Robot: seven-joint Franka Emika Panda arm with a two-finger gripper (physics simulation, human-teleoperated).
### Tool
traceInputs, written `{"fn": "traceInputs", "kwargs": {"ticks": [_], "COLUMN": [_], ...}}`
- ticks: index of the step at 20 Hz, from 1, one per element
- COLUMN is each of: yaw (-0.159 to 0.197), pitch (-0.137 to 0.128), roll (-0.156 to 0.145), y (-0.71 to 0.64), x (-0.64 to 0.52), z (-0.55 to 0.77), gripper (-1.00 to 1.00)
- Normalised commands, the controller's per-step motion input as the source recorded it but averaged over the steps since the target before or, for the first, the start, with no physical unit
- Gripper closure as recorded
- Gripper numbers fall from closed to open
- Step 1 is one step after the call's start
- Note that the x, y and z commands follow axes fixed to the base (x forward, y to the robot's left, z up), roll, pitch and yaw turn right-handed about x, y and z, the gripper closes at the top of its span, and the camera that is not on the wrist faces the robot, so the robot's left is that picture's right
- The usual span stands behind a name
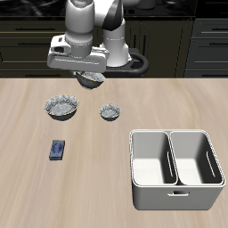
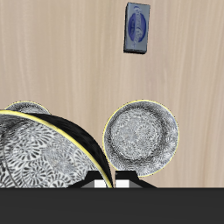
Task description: Stack the middle-sized bowl on the largest bowl
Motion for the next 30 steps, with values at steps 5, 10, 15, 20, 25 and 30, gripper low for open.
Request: {"fn": "traceInputs", "kwargs": {"ticks": [5,10,15,20,25,30], "yaw": [0.018,-0.023,0.030,0.037,-0.027,-0.013], "pitch": [-0.001,0.000,-0.008,-0.001,-0.005,0.008], "roll": [0.036,-0.006,0.024,0.054,-0.029,-0.026], "y": [-0.37,-0.33,-0.14,-0.13,-0.30,-0.09], "x": [-0.04,-0.04,-0.02,-0.03,0.01,0.05], "z": [0.11,0.08,0.03,-0.05,0.03,-0.05], "gripper": [1.00,1.00,1.00,1.00,1.00,1.00]}}
